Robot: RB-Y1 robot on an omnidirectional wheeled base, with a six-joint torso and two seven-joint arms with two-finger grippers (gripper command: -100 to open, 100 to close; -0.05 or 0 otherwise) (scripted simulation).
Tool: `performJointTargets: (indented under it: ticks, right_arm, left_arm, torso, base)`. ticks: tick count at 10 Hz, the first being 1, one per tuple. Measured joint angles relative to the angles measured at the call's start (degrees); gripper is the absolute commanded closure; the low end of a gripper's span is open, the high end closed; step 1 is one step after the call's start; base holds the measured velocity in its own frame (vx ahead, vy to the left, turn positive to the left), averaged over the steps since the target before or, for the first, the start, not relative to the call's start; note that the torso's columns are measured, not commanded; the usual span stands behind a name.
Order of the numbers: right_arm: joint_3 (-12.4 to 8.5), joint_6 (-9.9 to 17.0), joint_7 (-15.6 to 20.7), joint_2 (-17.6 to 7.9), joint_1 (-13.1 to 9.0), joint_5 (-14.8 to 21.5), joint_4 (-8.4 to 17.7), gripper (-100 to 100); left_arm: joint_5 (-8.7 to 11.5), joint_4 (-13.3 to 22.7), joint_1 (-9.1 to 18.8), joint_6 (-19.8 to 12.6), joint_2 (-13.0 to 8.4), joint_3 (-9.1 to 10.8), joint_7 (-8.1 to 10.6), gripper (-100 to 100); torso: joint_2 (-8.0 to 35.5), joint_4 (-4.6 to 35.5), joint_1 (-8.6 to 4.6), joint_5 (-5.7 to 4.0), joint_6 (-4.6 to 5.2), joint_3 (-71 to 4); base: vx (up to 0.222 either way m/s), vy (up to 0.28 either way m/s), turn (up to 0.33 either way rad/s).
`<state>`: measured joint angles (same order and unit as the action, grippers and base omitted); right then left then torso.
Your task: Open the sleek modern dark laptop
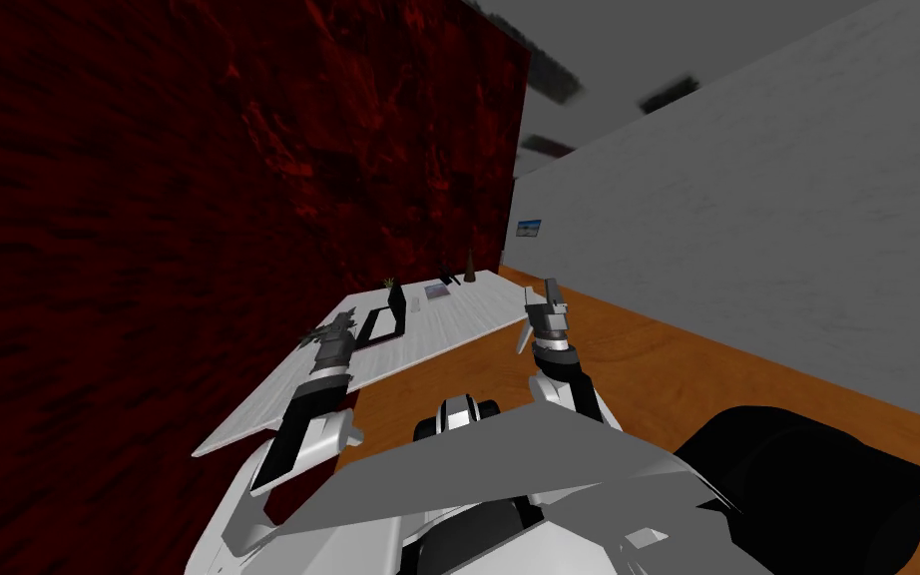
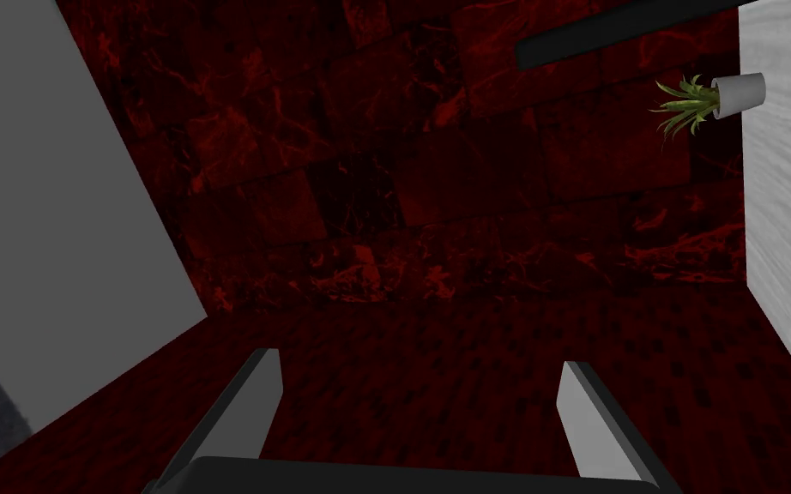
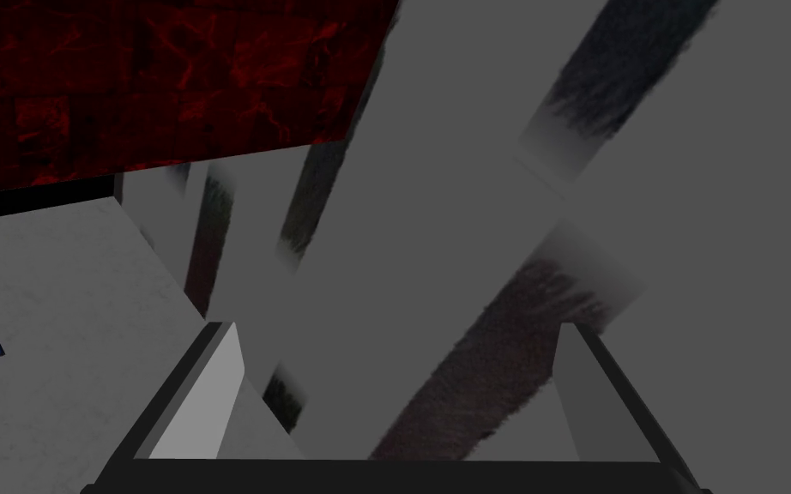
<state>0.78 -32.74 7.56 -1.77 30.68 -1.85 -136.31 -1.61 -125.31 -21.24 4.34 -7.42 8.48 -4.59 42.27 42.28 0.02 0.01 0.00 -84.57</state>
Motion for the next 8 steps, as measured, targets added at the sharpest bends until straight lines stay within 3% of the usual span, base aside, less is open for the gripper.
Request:
performJointTargets:
  ticks: [5,8]
  right_arm:
    - [0.0,0.0,0.0,0.0,0.0,0.0,0.0,0]
    - [0.0,0.0,0.0,0.0,0.0,0.0,0.0,0]
  left_arm:
    - [-1.9,2.5,2.6,-6.3,0.3,2.37,-1.36,-100]
    - [-3.0,4.1,4.1,-10.4,-0.7,4.12,-2.11,-100]
  torso:
    - [0.0,0.0,-0.02,-0.01,0.0,0.0]
    - [0.0,0.0,-0.04,-0.02,0.0,0.0]
  base:
    - [0.032,-0.054,-0.104]
    - [0.04,-0.062,-0.11]
